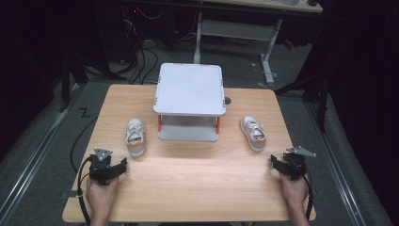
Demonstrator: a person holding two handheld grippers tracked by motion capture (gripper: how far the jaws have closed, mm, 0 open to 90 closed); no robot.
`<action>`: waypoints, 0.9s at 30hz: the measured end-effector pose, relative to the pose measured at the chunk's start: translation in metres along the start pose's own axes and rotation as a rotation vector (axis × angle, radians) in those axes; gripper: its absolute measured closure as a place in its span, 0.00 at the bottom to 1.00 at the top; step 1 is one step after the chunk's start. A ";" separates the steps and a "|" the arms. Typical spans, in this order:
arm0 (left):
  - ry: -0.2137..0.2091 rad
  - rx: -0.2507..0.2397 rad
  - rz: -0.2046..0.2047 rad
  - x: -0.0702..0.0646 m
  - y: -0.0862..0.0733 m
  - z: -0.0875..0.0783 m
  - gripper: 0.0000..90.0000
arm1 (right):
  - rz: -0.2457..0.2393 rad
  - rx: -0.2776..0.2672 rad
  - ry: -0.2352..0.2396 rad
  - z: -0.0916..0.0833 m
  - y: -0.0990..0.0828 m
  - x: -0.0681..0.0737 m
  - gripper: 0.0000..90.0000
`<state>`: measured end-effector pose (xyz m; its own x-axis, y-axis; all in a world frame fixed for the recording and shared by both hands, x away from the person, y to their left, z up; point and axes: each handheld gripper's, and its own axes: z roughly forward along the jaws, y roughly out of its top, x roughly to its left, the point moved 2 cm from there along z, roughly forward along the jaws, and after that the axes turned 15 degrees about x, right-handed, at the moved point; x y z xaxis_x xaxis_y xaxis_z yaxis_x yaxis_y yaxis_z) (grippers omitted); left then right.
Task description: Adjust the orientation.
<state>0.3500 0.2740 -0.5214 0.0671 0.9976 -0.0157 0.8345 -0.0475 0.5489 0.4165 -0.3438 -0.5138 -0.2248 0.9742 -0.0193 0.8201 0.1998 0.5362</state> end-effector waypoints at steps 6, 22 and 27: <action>-0.001 0.000 -0.001 0.000 0.000 0.000 0.34 | 0.000 0.002 0.004 0.000 0.000 0.000 0.45; 0.010 0.003 -0.008 -0.002 0.001 0.000 0.32 | -0.004 0.001 0.004 0.000 0.000 0.000 0.45; 0.010 0.003 -0.010 -0.002 0.001 0.000 0.32 | -0.004 0.001 0.004 0.000 0.000 0.000 0.45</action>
<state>0.3507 0.2716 -0.5214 0.0535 0.9985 -0.0122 0.8367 -0.0382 0.5464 0.4166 -0.3435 -0.5139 -0.2301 0.9730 -0.0181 0.8197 0.2038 0.5354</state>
